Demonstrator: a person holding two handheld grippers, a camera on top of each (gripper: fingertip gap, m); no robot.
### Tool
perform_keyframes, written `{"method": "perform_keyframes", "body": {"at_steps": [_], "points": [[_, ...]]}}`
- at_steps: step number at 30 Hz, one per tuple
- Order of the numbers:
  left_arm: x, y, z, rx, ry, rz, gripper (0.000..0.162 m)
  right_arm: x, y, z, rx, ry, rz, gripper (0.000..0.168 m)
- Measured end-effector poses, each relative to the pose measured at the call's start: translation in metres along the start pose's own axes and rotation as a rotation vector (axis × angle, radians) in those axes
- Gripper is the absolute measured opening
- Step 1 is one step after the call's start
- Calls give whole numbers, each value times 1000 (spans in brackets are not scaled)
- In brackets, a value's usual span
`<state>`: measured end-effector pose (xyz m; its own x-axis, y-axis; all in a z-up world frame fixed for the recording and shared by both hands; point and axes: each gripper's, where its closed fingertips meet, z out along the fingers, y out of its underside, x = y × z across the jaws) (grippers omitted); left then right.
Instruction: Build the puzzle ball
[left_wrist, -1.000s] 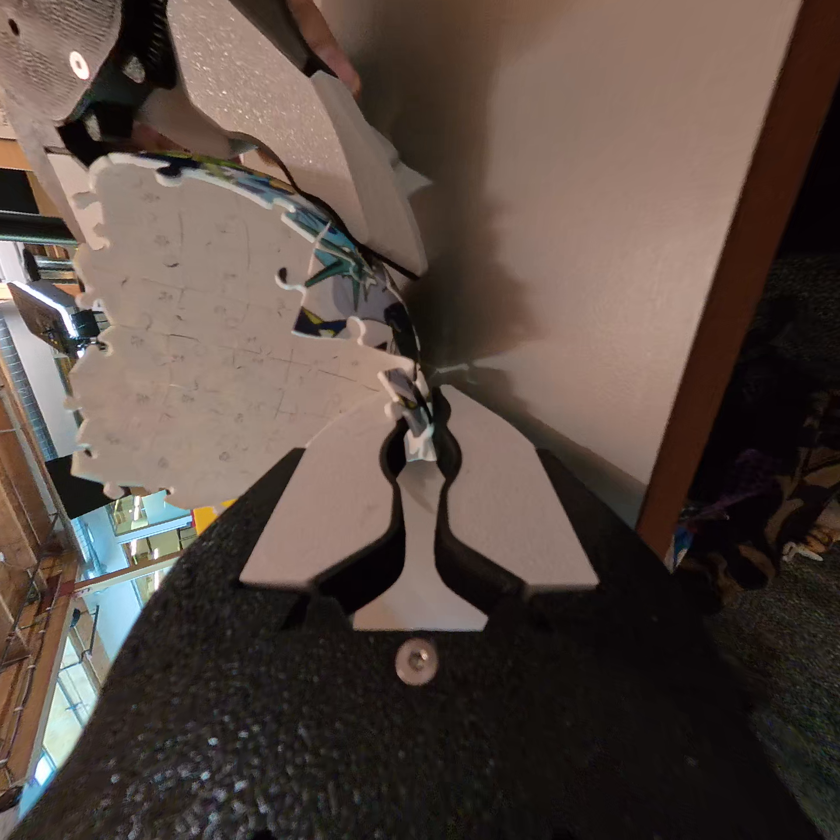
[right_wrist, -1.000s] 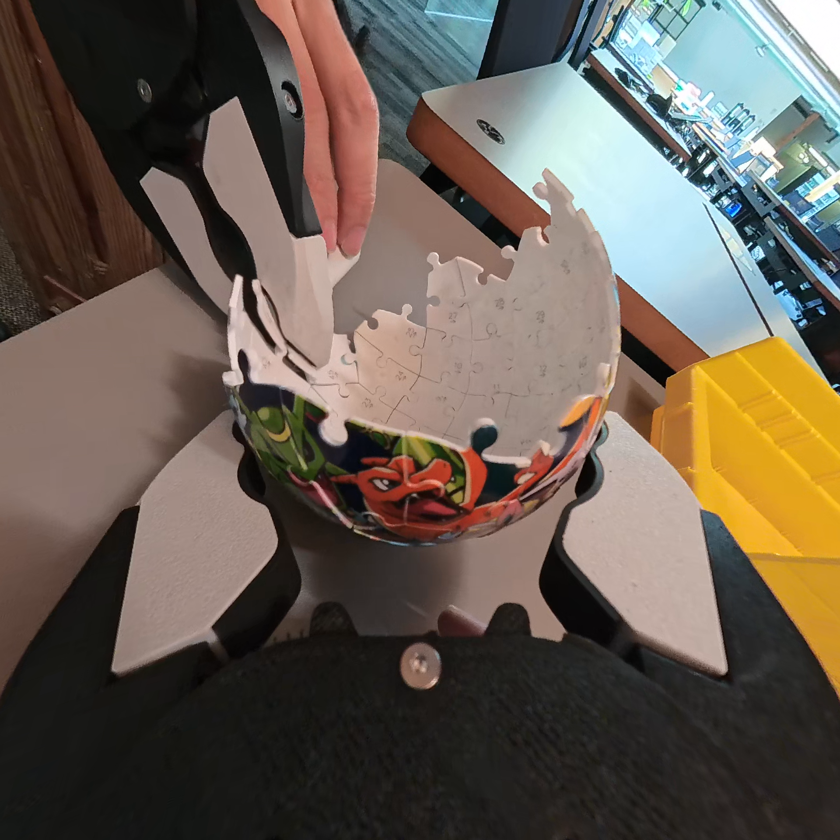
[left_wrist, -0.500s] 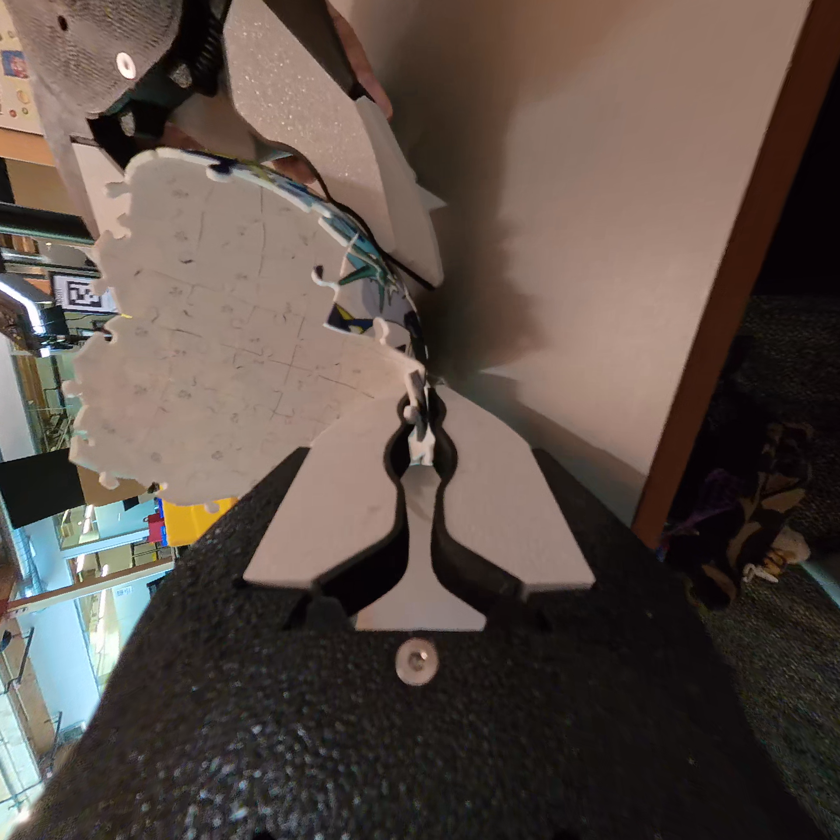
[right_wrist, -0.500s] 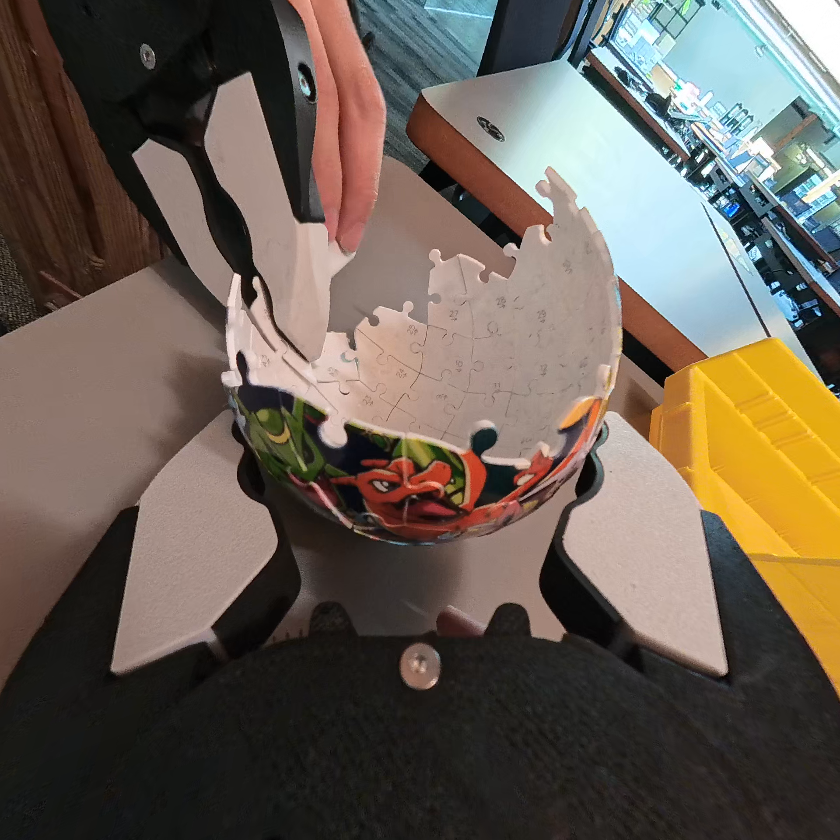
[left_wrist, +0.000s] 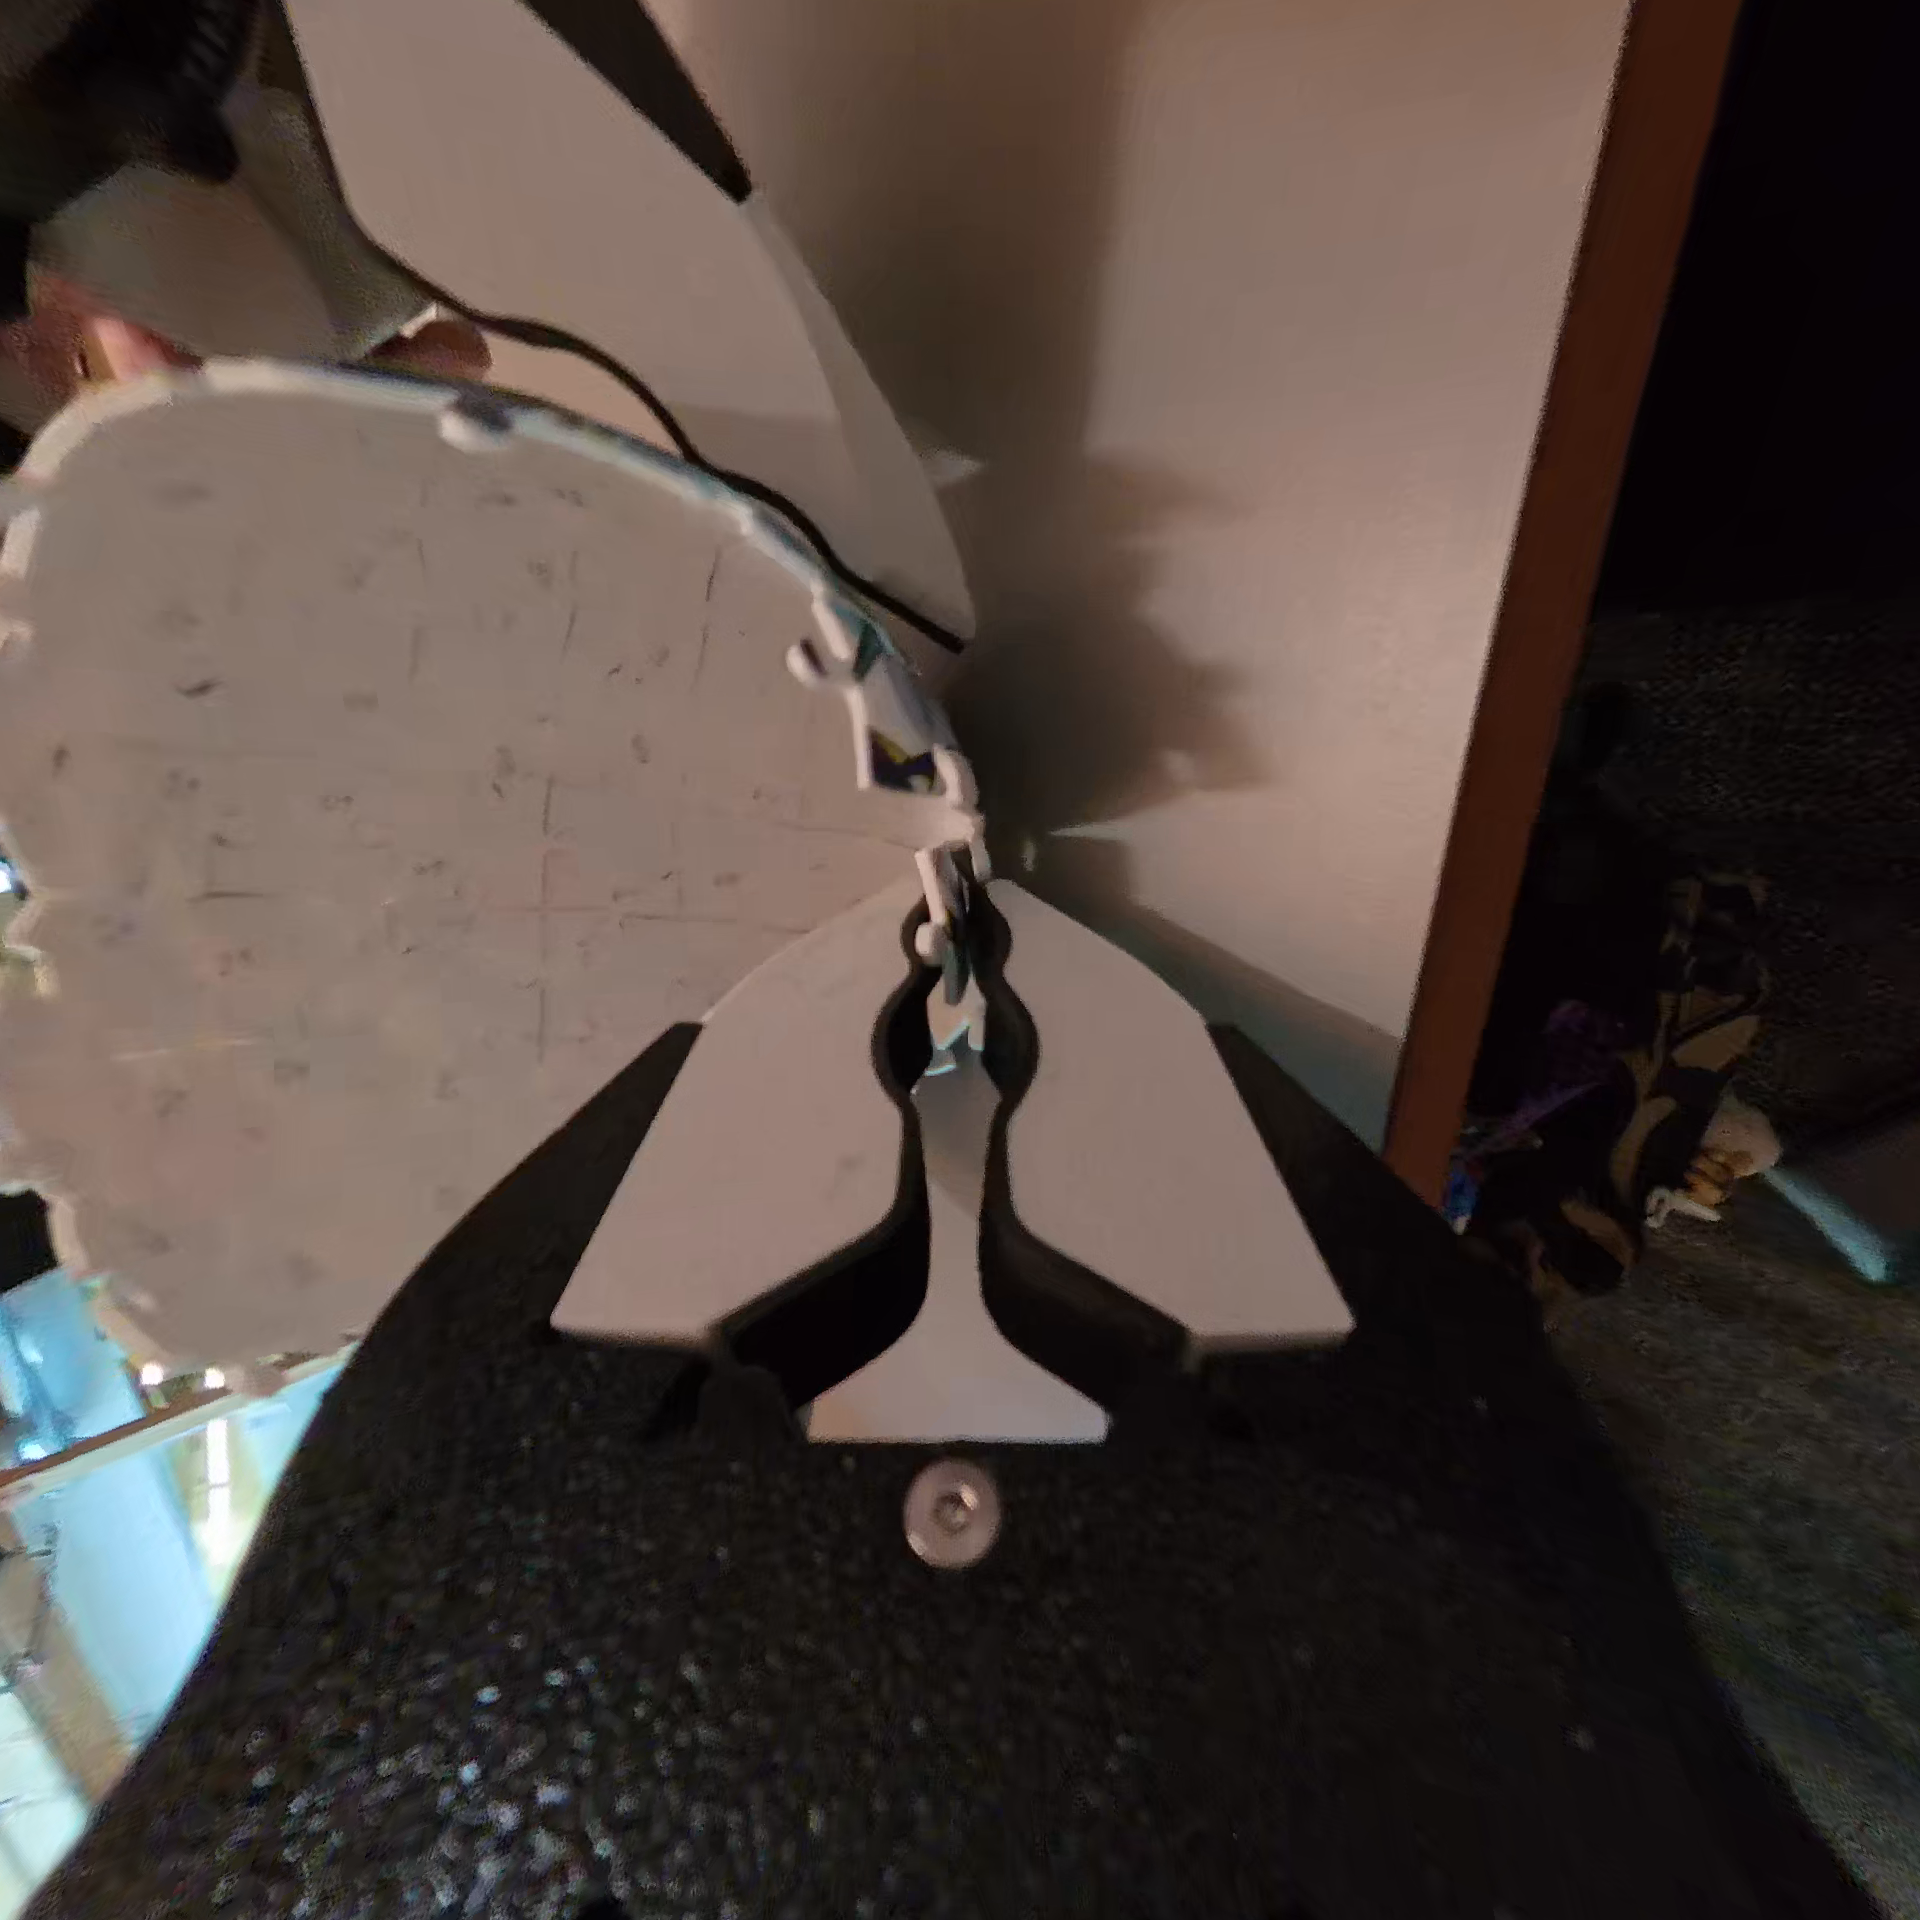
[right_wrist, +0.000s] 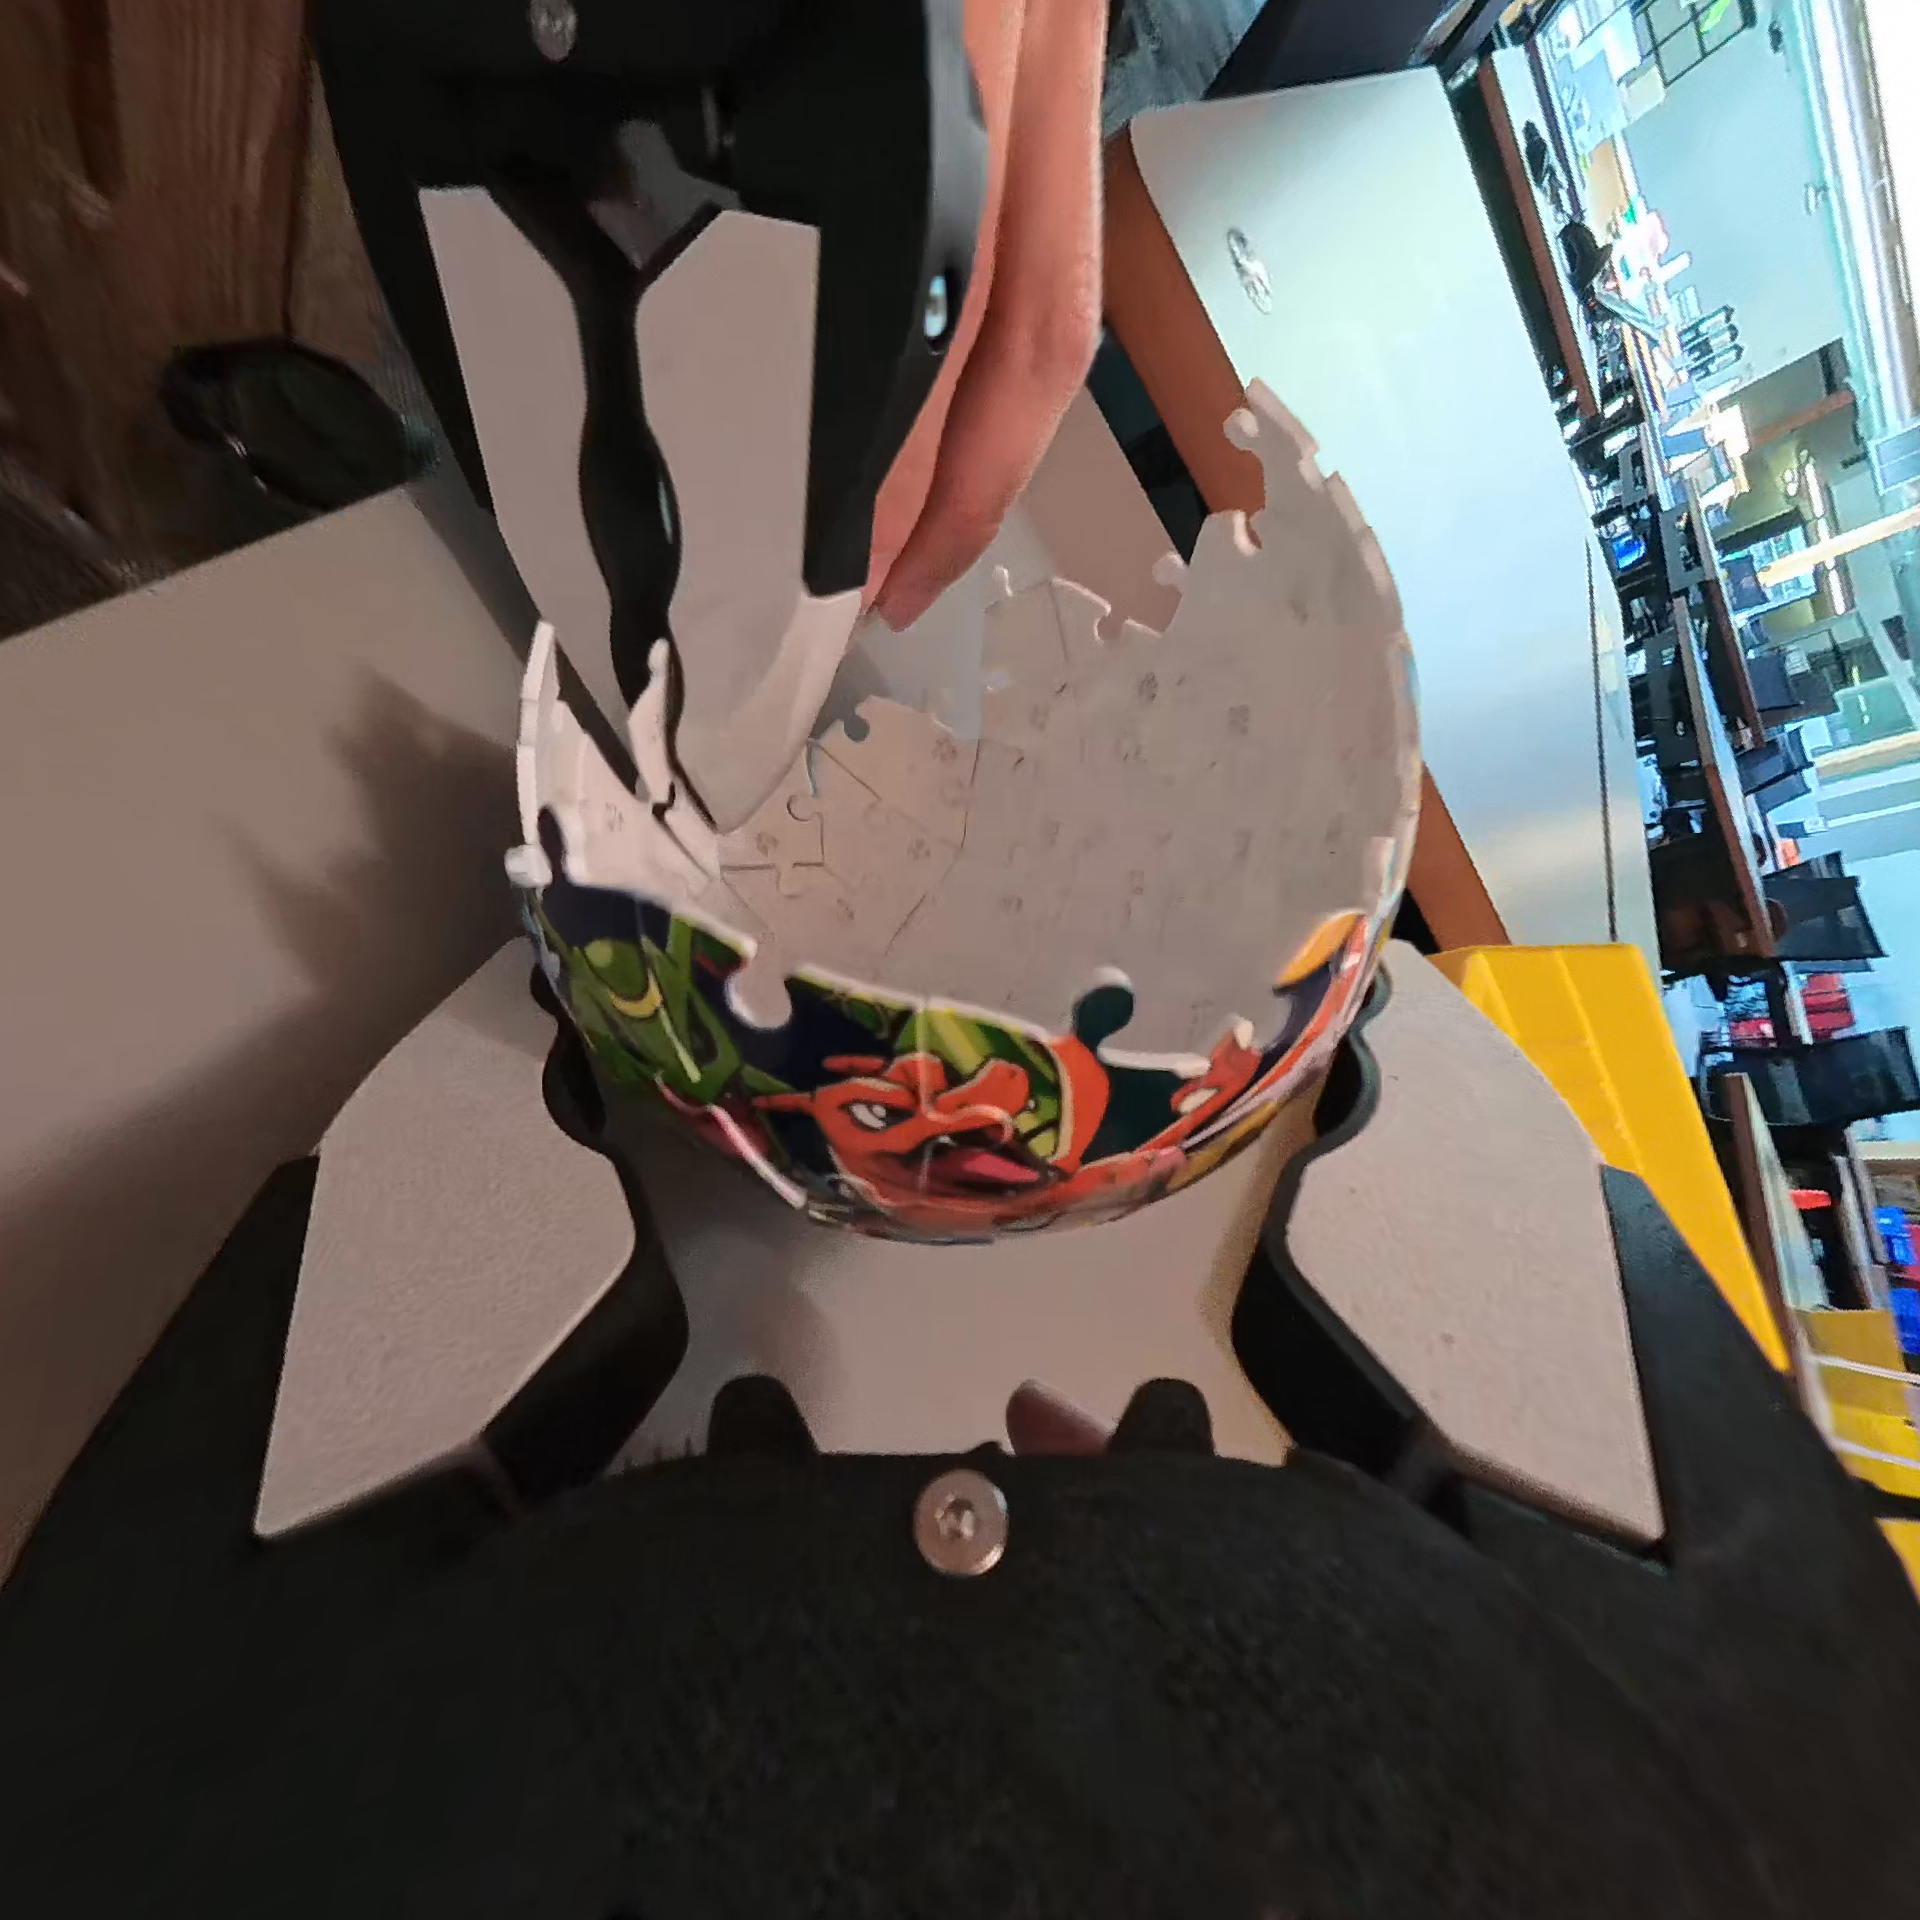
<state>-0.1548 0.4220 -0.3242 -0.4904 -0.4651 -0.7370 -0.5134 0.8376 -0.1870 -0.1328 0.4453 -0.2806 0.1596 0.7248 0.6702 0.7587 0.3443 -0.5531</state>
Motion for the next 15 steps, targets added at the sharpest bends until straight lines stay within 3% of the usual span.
{"method": "perform_keyframes", "body": {"at_steps": [9, 15], "points": [[-1, 5, -10, 59, 11, -248, 23, -2, -4, 0, -60, 10, -87, 136], [-1, 7, -16, 38, 32, -300, 35, -2, -7, 1, -81, 18, -111, 136]]}}
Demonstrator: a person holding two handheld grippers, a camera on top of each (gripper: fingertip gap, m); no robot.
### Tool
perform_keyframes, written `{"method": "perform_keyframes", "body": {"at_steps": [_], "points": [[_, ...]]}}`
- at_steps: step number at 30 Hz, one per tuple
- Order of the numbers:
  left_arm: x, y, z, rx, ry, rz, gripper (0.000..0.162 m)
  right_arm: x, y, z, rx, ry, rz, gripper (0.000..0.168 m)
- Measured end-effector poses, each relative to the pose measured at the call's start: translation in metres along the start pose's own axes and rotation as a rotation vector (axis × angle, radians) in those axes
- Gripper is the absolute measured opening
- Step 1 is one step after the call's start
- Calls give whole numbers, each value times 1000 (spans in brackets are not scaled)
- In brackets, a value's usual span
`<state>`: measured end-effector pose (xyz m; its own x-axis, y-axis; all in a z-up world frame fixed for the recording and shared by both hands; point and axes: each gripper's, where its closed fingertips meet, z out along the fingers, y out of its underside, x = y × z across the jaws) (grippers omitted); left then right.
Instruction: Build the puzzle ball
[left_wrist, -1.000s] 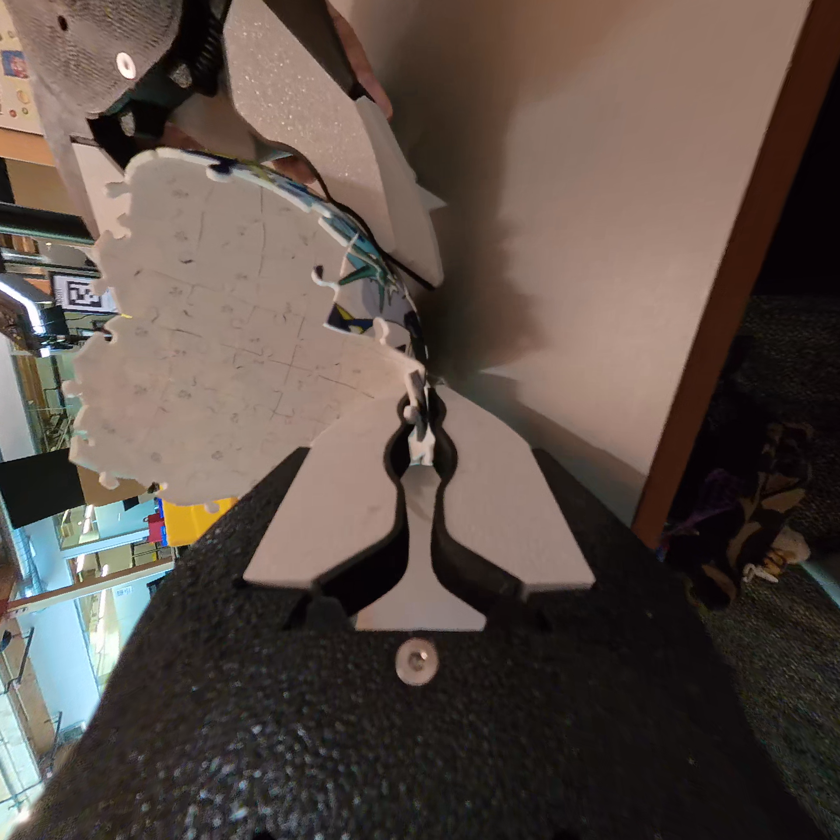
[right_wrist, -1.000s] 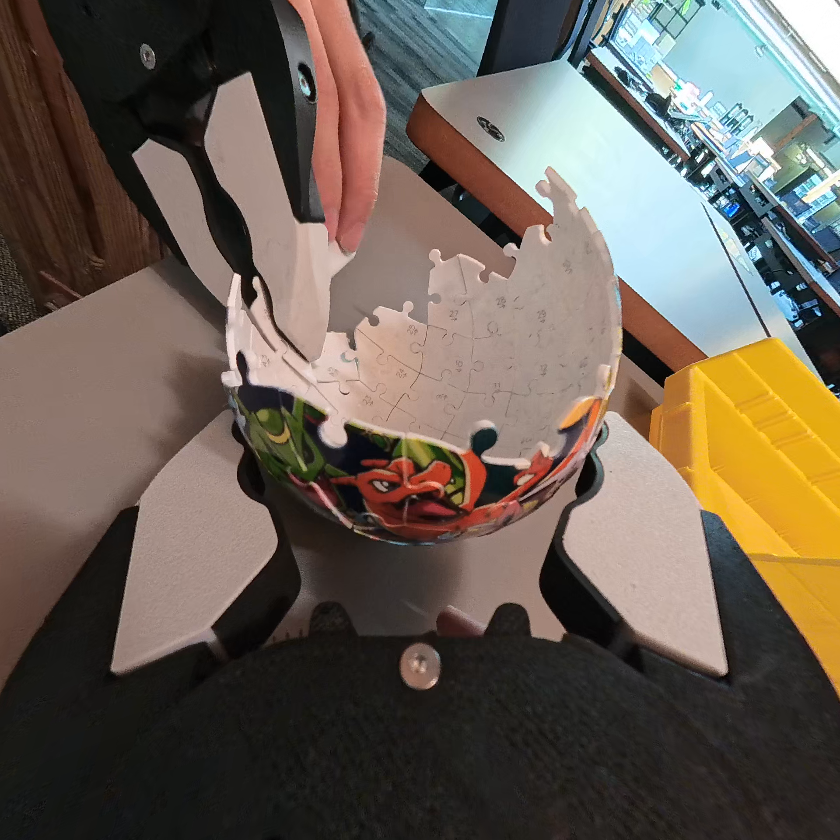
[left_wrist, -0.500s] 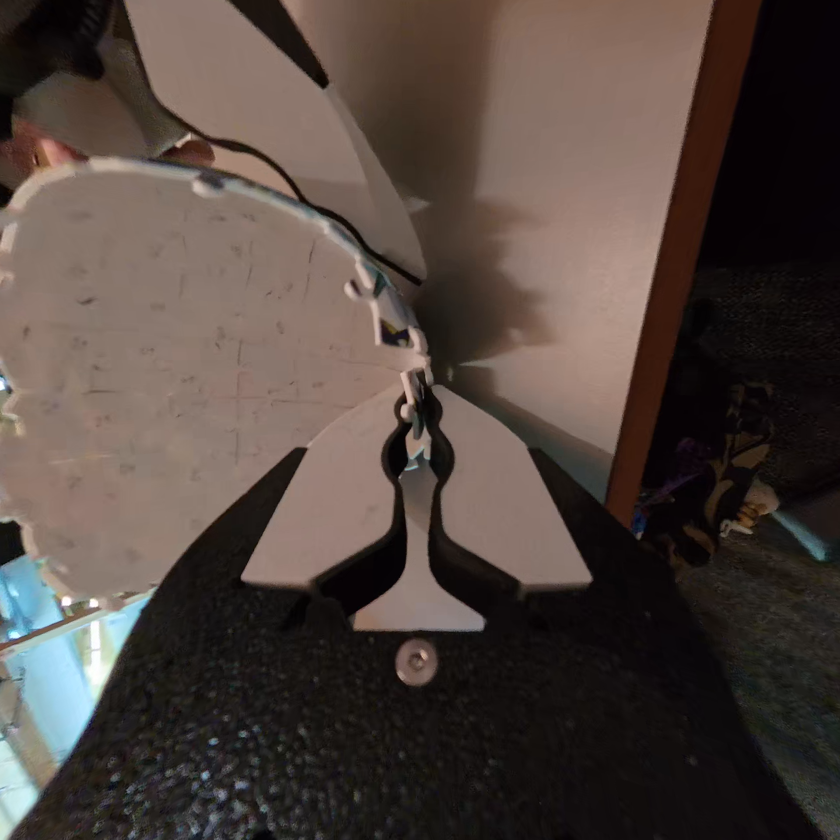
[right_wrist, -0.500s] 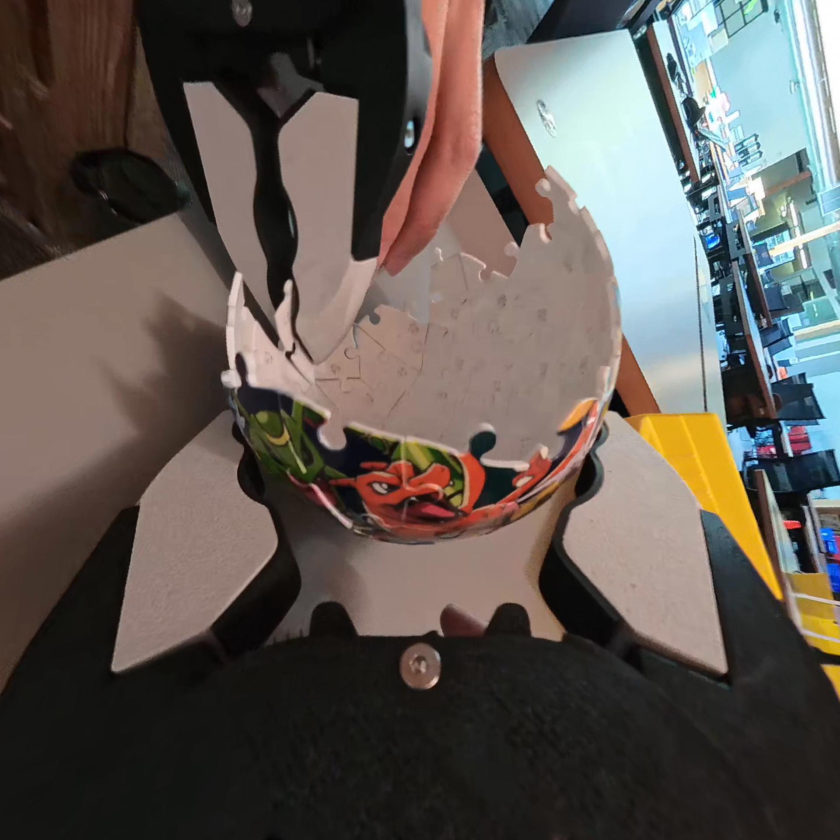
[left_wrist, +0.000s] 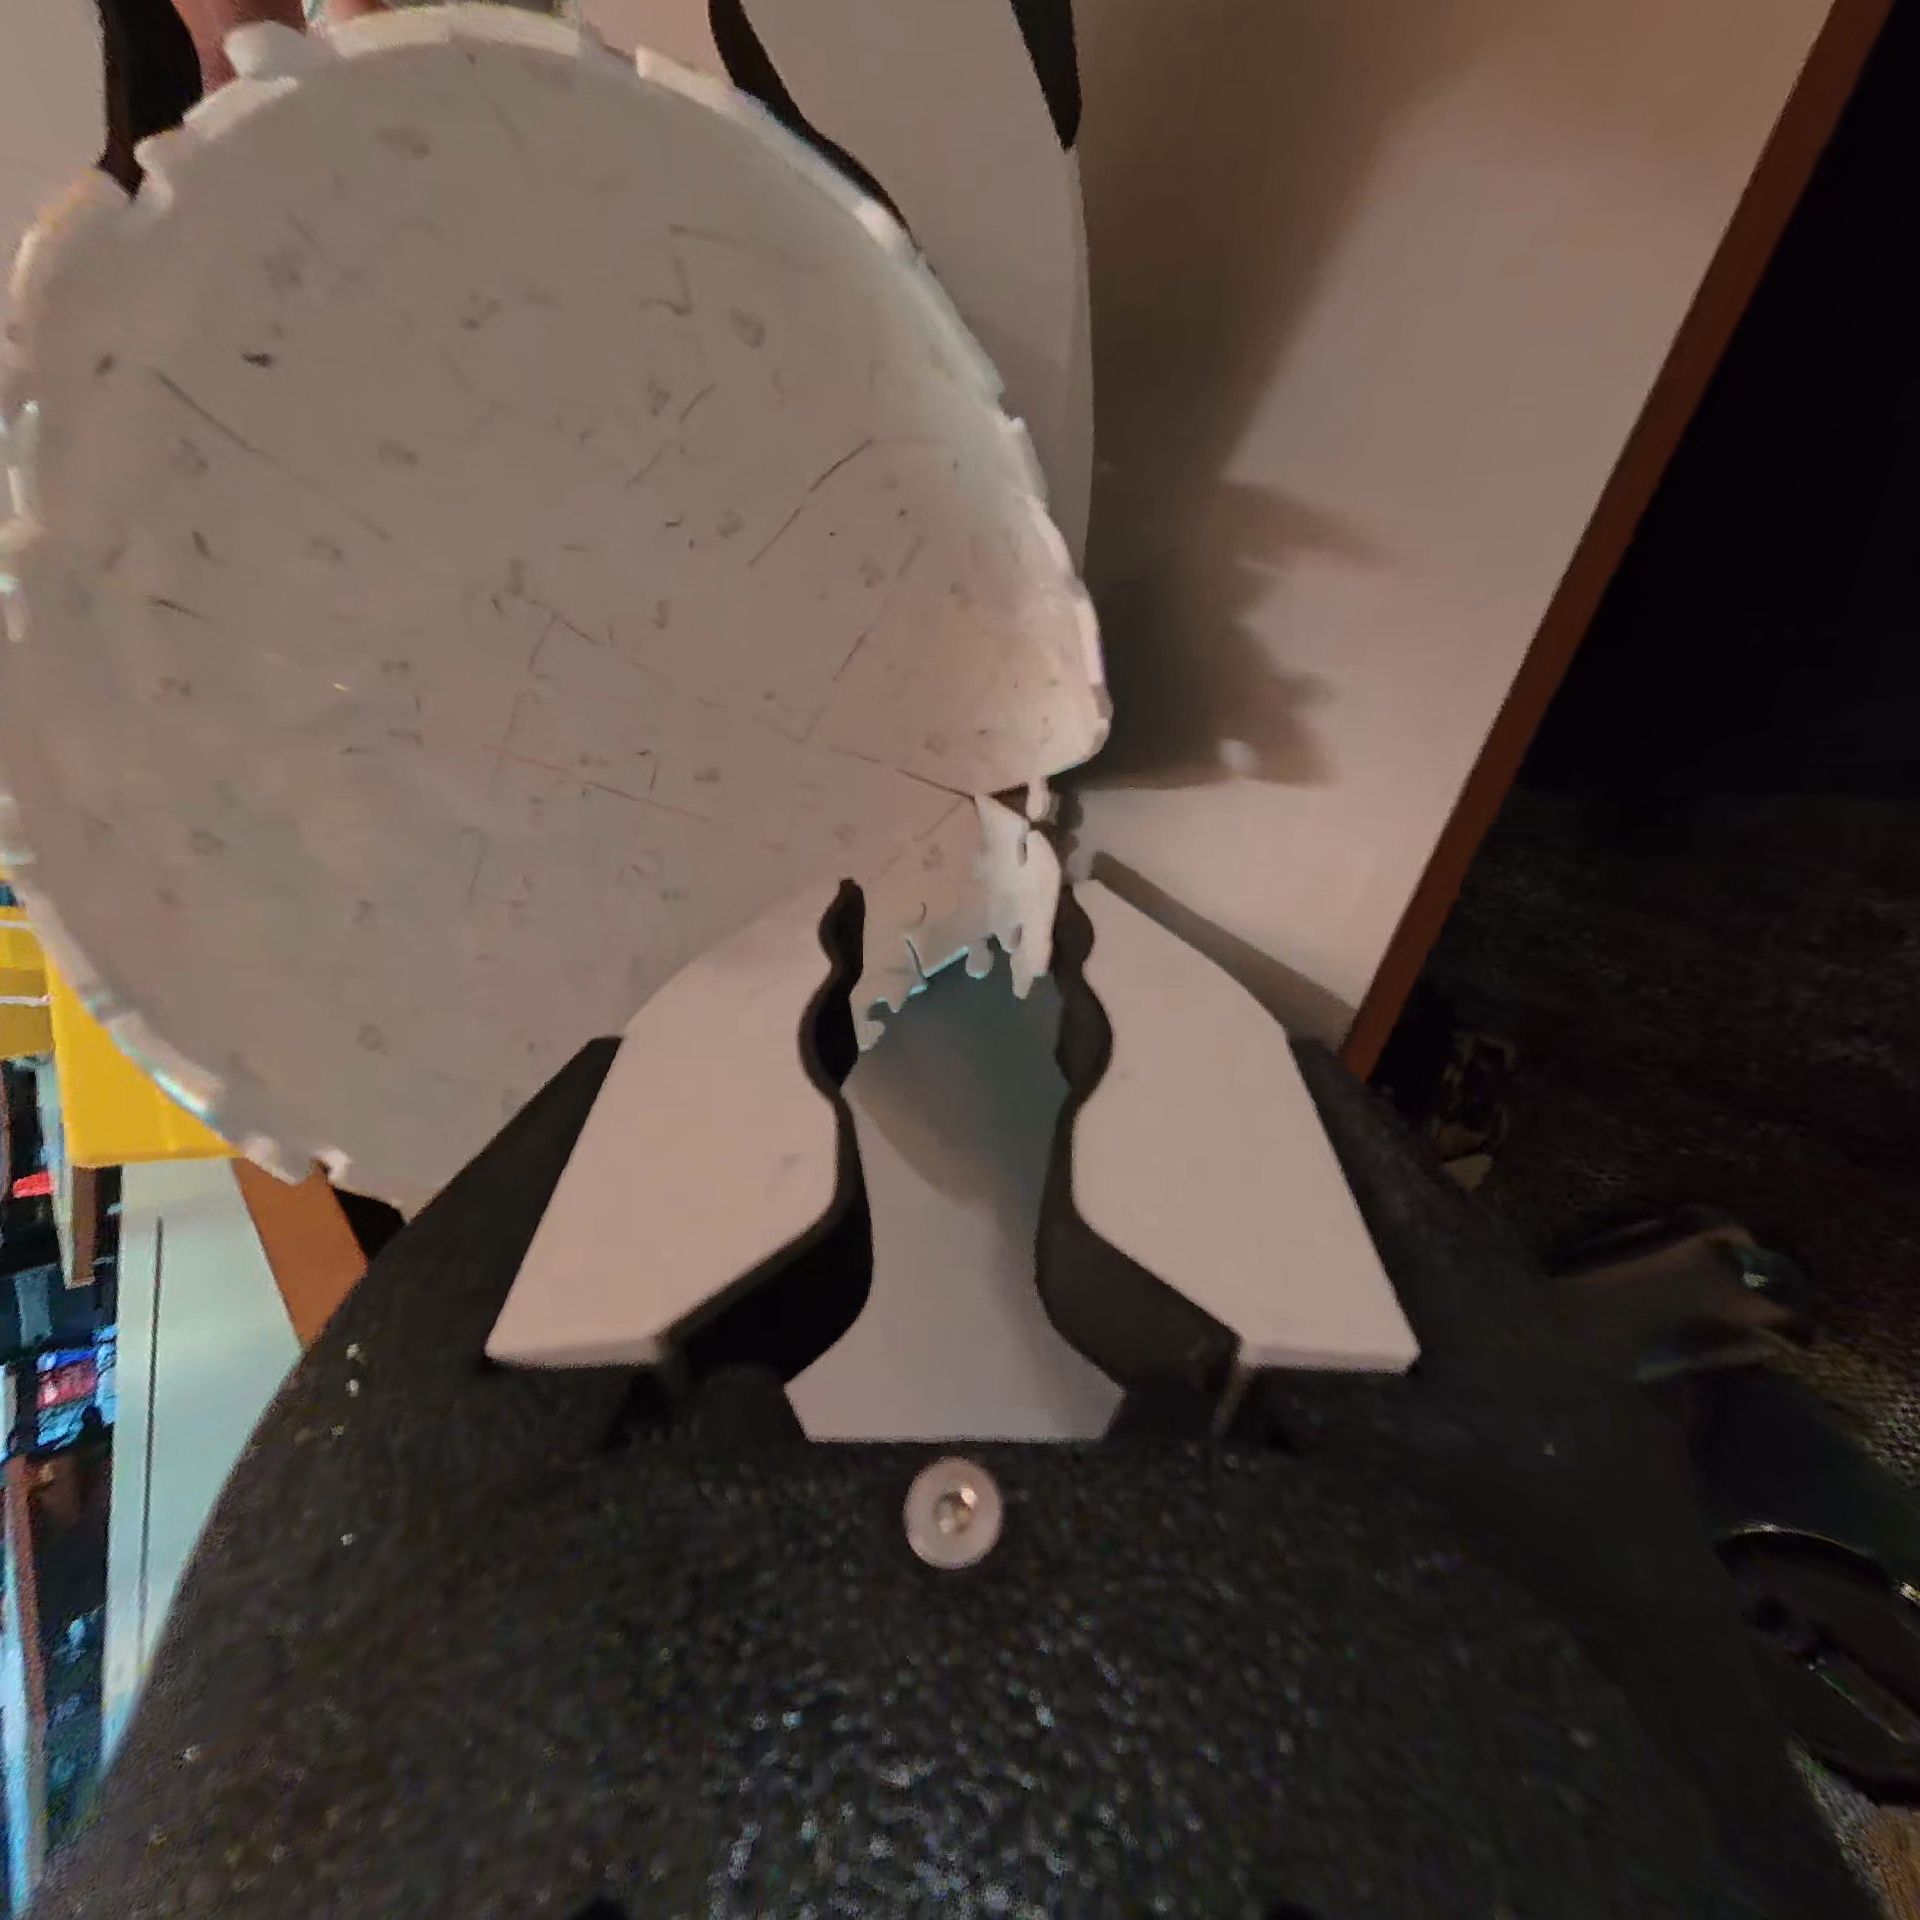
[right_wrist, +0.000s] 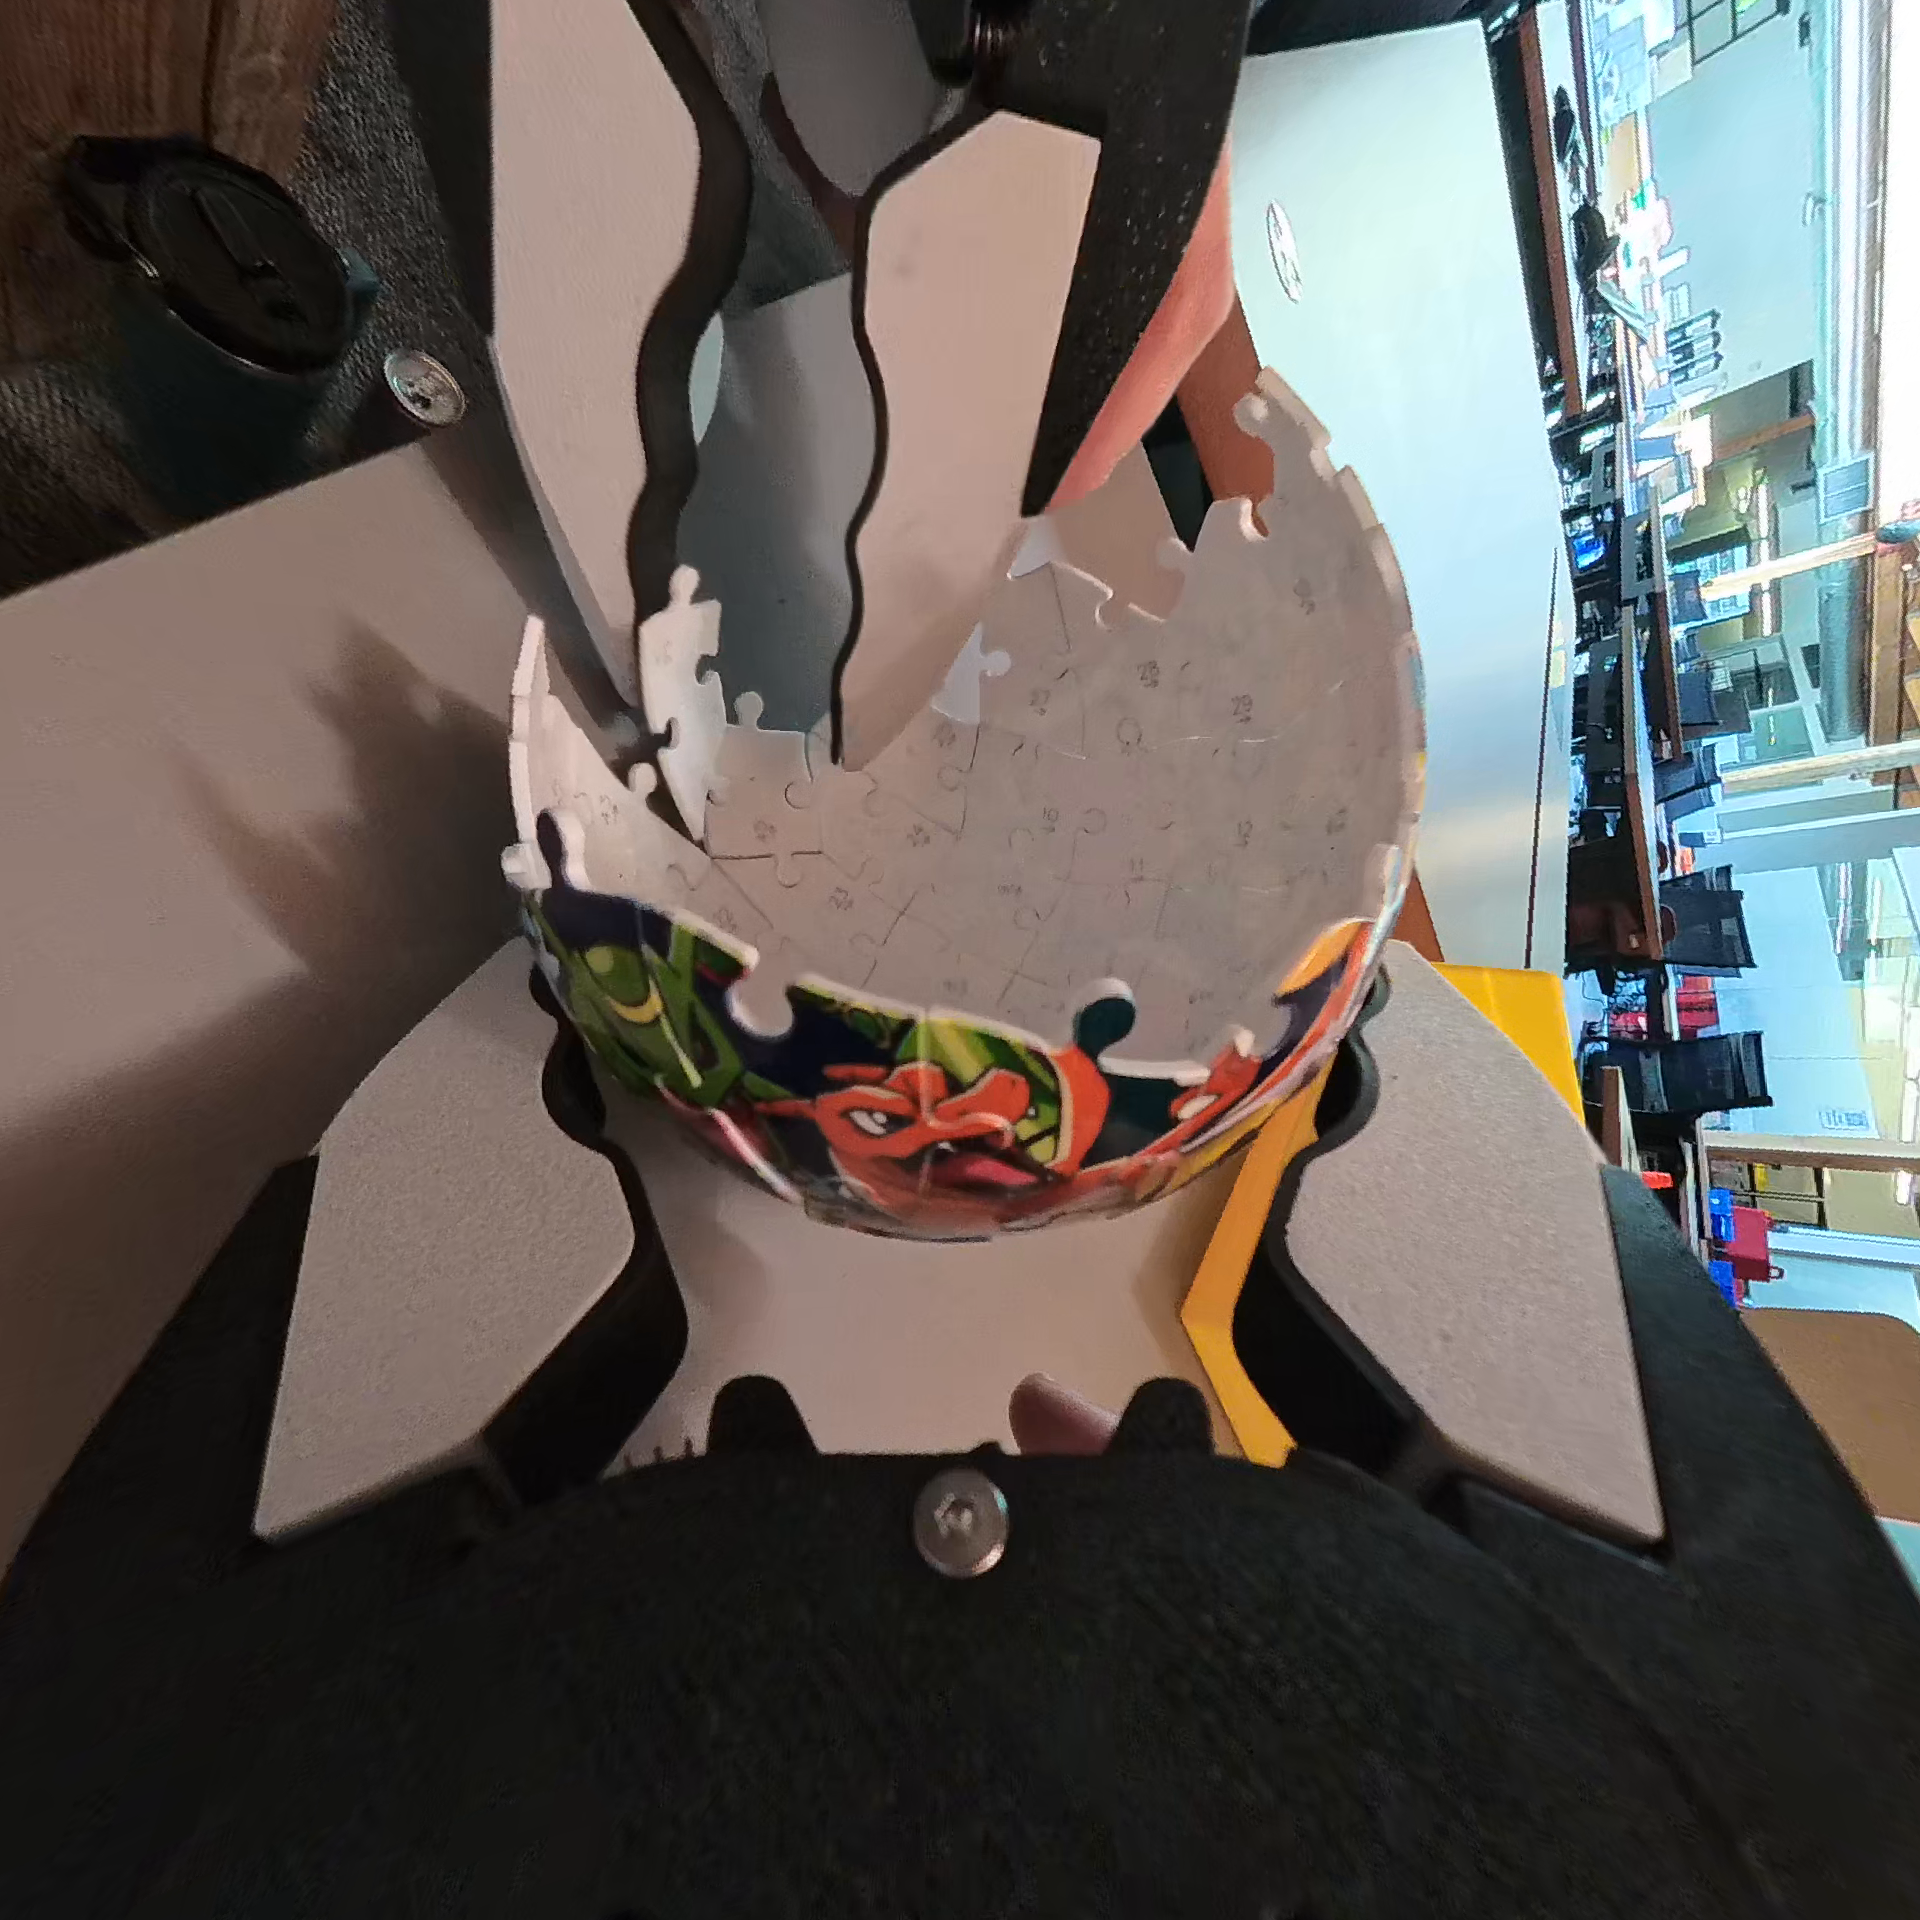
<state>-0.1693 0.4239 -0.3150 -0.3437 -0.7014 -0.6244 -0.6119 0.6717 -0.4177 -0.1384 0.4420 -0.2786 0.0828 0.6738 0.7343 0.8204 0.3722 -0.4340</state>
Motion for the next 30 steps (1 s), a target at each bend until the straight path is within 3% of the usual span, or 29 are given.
{"method": "perform_keyframes", "body": {"at_steps": [4, 7, 12, 16, 18, 20, 22, 26, 30], "points": [[3, -2, -1, -24, 52, -58, 37, 0, 0, 0, -14, 6, -6, 135], [4, -5, -3, 8, 87, -130, 54, 0, 0, 0, -20, 9, -6, 136], [0, -2, -7, 27, 72, -170, 57, 0, -2, 0, -31, 13, -26, 135], [-3, -16, -20, 146, 88, -303, 57, 0, -3, 0, -40, 20, -45, 135], [-14, -18, -26, 197, 21, -377, 45, 0, -3, 1, -49, 26, -57, 135], [-24, -17, -29, 214, -78, -437, 16, -1, -4, 0, -56, 33, -74, 135], [-16, -15, -25, 174, -92, -446, 3, -1, -4, 0, -71, 40, -97, 135], [-1, -6, -10, 29, -119, -387, 0, -1, -7, 0, -96, 44, -150, 135], [-6, -6, -6, 3, -140, -440, 0, -1, -9, 1, -126, 48, -200, 136]]}}
